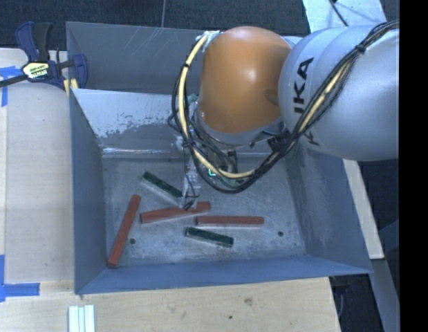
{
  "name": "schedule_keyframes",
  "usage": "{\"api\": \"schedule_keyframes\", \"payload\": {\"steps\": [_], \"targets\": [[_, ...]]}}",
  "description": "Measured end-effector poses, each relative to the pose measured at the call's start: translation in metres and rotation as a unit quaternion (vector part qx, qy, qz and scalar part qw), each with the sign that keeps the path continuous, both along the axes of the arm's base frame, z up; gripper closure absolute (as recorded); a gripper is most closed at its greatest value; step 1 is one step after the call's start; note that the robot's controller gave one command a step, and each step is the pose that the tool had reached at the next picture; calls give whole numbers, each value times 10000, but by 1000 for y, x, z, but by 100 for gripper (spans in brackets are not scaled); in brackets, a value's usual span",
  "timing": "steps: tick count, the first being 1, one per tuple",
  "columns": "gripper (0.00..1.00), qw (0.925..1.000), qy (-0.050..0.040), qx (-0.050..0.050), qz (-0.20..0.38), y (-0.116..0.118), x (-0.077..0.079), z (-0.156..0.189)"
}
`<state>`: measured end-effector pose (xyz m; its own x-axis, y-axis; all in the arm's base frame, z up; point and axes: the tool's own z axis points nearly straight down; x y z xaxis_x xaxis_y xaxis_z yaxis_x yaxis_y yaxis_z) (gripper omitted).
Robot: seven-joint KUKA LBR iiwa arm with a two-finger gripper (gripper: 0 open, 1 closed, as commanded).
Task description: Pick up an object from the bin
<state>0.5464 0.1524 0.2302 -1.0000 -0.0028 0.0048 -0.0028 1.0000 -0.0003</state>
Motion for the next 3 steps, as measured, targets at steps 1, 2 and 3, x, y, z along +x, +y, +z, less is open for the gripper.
{"api": "schedule_keyframes", "payload": {"steps": [1, 2, 3], "targets": [[0, 9957, 4, -5, 929, -33, -25, -111], [0, 9977, -47, 10, 677, -18, 9, -162], [100, 9977, -82, 23, 665, -17, 11, -156]]}}
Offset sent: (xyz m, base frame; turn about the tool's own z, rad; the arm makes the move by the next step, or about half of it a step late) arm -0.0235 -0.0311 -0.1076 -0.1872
